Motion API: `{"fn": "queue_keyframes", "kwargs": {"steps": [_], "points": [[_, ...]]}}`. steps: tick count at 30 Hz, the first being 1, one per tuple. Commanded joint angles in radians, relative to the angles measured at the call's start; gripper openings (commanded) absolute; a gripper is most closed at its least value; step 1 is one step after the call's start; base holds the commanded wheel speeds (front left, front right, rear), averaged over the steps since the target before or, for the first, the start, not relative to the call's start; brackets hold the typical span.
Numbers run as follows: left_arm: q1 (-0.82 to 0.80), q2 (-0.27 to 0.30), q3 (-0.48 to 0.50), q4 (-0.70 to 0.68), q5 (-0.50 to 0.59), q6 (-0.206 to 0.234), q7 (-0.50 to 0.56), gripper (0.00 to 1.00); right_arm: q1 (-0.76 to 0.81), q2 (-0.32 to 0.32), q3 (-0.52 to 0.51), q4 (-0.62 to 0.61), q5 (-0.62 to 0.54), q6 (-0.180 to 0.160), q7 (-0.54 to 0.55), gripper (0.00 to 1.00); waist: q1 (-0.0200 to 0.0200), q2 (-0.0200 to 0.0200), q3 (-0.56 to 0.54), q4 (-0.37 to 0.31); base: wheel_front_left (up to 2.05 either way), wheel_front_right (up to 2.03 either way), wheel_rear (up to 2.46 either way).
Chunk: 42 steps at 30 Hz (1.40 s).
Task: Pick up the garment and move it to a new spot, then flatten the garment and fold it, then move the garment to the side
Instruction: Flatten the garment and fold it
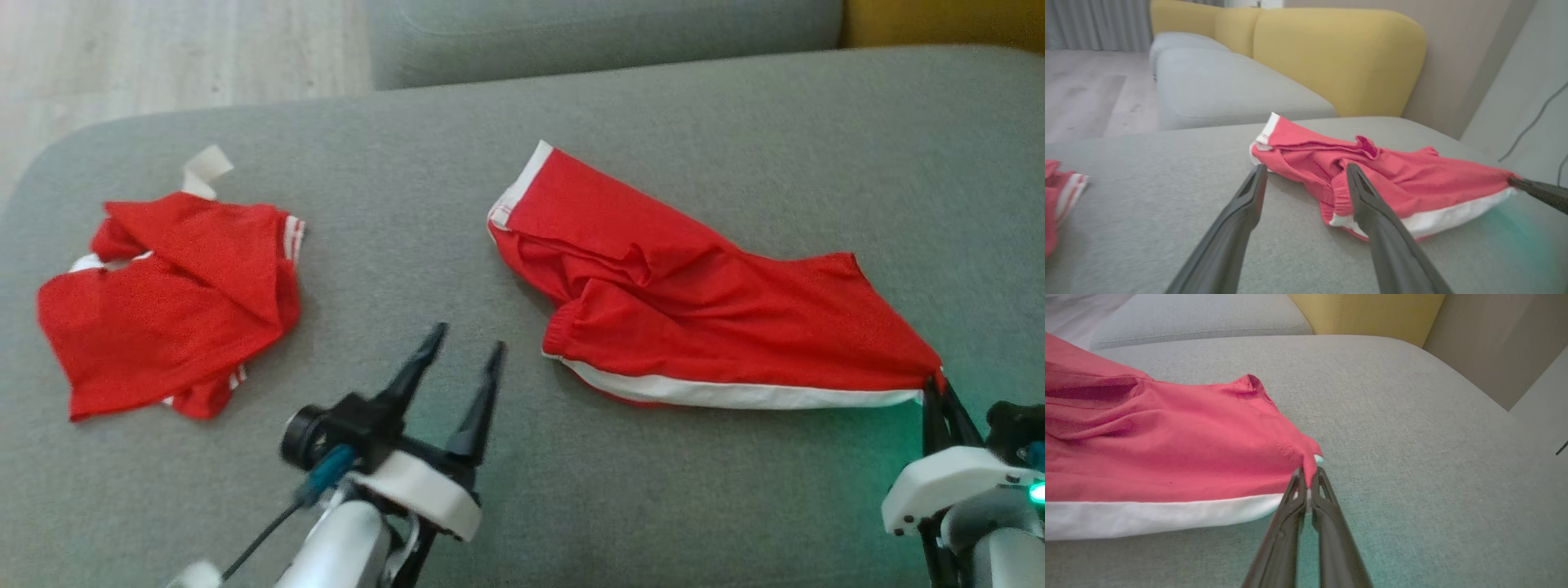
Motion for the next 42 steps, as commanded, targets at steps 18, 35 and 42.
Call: {"fn": "queue_keyframes", "kwargs": {"steps": [18,35,42], "points": [[-0.339,0.147,-0.398,0.159,-0.164,-0.006,0.072,1.00,-0.106,-0.007,0.053,-0.011,0.000,0.007,-0.014,0.00,0.0000,0.0000,0.123,-0.100,0.00,0.00,0.00],[-0.456,0.128,-0.594,0.242,-0.308,-0.006,0.009,0.00,-0.131,-0.007,0.080,0.009,0.020,0.007,-0.032,0.00,0.0000,0.0000,0.151,-0.127,0.00,0.00,0.00],[-0.472,0.140,-0.642,0.247,-0.362,-0.006,-0.021,0.00,-0.130,-0.007,0.078,0.001,0.018,0.007,-0.041,0.00,0.0000,0.0000,0.124,-0.108,0.00,0.00,0.00]]}}
